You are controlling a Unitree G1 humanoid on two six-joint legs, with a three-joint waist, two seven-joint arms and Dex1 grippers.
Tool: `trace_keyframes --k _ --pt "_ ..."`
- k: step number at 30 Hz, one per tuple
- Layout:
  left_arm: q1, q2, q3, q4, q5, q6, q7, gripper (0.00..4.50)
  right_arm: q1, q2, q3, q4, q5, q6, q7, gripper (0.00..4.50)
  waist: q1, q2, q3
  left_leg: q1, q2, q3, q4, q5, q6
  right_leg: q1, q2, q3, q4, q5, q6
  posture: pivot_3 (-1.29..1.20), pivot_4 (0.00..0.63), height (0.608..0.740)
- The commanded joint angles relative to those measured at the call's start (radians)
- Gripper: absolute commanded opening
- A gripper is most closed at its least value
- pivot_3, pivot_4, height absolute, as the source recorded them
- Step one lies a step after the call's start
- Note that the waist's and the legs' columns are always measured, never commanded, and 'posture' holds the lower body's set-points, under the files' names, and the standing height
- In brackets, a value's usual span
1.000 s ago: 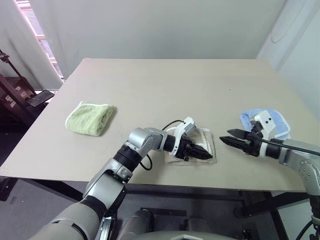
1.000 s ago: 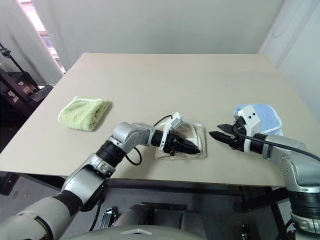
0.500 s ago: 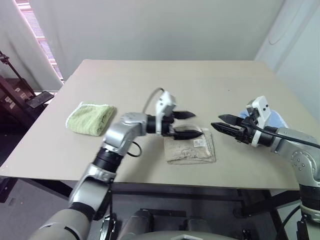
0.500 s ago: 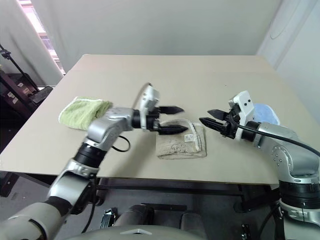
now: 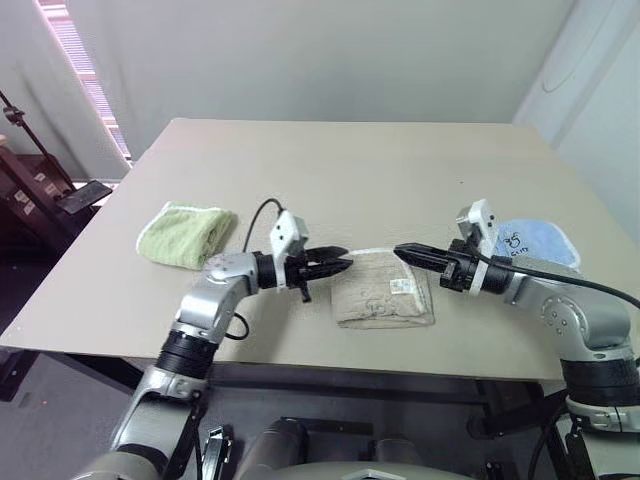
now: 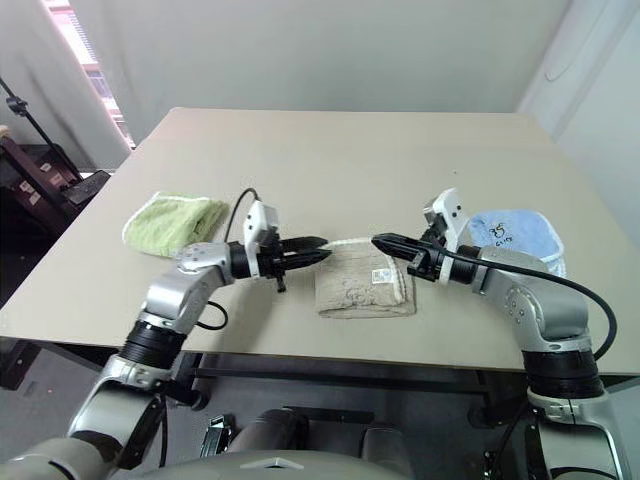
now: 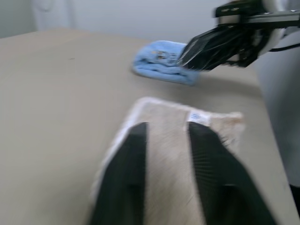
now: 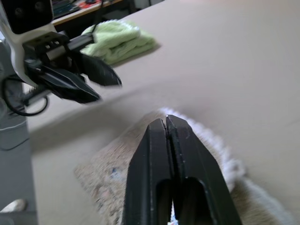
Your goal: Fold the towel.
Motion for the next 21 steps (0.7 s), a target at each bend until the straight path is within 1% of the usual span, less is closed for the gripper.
trace_keyframes --k 1,4,7,11,16,19,20,21 --pt "-0.036 -0.065 -0.029 0.151 0.07 -0.077 0.052 0.06 -0.038 0.05 0.033 0.083 -0.041 -0.059 -0.005 0.0 -0.002 0.0 0.0 0.001 0.0 0.0 0.0 0.0 0.0 0.001 0.0 0.0 0.0 0.0 0.0 0.0 0.0 0.74" --pt "-0.069 -0.114 -0.053 0.356 0.154 -0.188 0.092 0.06 -0.043 0.099 0.076 0.189 -0.103 -0.098 -0.023 0.0 -0.002 0.001 -0.001 0.002 0.0 0.0 0.0 0.0 0.0 0.002 0.002 0.0 0.001 0.001 -0.001 0.0 0.0 0.74" --pt "-0.094 -0.164 -0.048 0.539 0.197 -0.298 0.129 0.06 -0.03 0.136 0.125 0.302 -0.179 -0.169 -0.032 0.0 -0.001 0.001 -0.001 0.002 0.0 0.0 0.0 0.0 0.0 0.001 0.001 0.0 0.002 0.002 0.001 0.0 0.0 0.74" --pt "-0.106 -0.203 -0.045 0.662 0.225 -0.383 0.131 0.06 -0.009 0.161 0.175 0.384 -0.252 -0.228 -0.031 0.0 0.0 0.003 -0.006 0.002 -0.001 0.0 0.002 0.0 0.0 0.002 0.001 0.0 0.001 0.003 0.002 0.0 0.0 0.74" --pt "-0.096 -0.205 -0.017 0.652 0.203 -0.414 0.08 0.06 -0.008 0.168 0.176 0.4 -0.28 -0.257 -0.023 0.0 0.0 0.002 -0.009 0.014 0.0 0.0 0.001 -0.002 -0.003 0.014 0.001 0.0 0.001 0.002 0.002 0.0 0.0 0.74" --pt "-0.09 -0.186 0.019 0.57 0.147 -0.326 0.019 0.06 -0.024 0.16 0.144 0.371 -0.261 -0.244 -0.019 0.0 -0.001 0.002 -0.008 0.015 0.0 0.0 0.001 -0.002 -0.003 0.015 0.001 0.0 0.001 0.0 -0.001 0.0 0.0 0.74" --pt "-0.088 -0.176 0.035 0.524 0.119 -0.28 0.0 0.41 -0.031 0.156 0.128 0.35 -0.243 -0.228 -0.015 0.0 -0.001 0.002 -0.008 0.015 0.0 0.0 0.001 -0.002 -0.003 0.015 0.001 0.0 0.001 0.001 -0.001 0.0 0.0 0.74" --pt "-0.084 -0.16 0.049 0.47 0.091 -0.231 -0.018 0.64 -0.038 0.152 0.108 0.321 -0.217 -0.203 -0.009 0.17 -0.002 0.002 -0.008 0.015 0.0 -0.001 0.001 -0.002 -0.003 0.014 0.001 0.0 0.001 0.002 0.002 0.0 0.0 0.74"
